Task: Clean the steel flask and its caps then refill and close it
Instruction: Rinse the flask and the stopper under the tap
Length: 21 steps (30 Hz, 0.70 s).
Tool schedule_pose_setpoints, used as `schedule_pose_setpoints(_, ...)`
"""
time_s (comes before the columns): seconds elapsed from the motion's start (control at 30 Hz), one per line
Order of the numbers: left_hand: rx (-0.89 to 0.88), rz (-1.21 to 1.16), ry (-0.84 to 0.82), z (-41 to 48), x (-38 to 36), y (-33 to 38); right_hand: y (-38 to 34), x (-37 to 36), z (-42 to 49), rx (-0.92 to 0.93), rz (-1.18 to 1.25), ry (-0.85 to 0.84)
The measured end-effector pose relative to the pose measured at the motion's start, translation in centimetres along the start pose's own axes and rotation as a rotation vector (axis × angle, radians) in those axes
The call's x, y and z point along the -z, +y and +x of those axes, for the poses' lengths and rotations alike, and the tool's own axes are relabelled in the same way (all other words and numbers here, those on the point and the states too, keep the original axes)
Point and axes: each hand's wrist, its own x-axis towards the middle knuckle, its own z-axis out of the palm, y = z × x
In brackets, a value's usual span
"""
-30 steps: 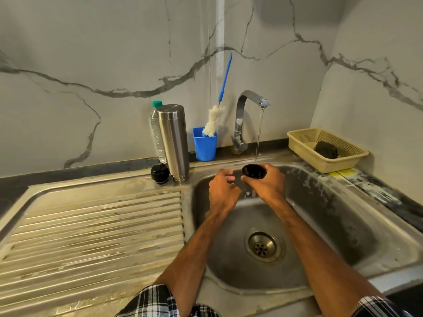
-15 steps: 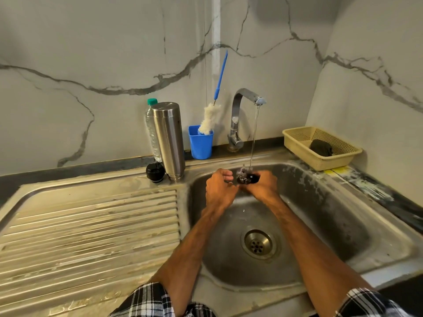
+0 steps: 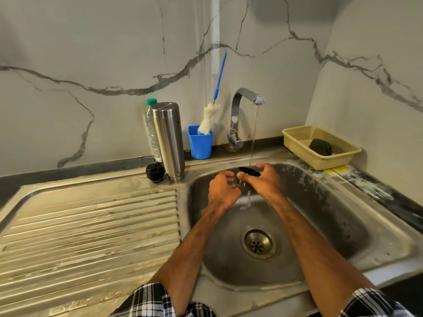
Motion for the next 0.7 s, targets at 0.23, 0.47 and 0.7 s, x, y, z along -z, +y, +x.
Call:
schedule_pose_setpoints(0.23, -0.027, 0.029, -0.062, -0.26, -0.13, 0.35, -0.75, 0.12, -0.14, 0.145, -0.061, 0.091)
schedule_pose_setpoints(0.47, -0.005, 0.026, -0.010, -0.14, 0.16, 0.25, -0.63, -0.29, -0.76, 0.153, -0.144, 0.043)
schedule_pose_setpoints(0.7, -0.019, 0.051, -0.013, -0.22, 0.17, 0.43, -0.29, -0.12, -0.33, 0.121, -0.077, 0.071)
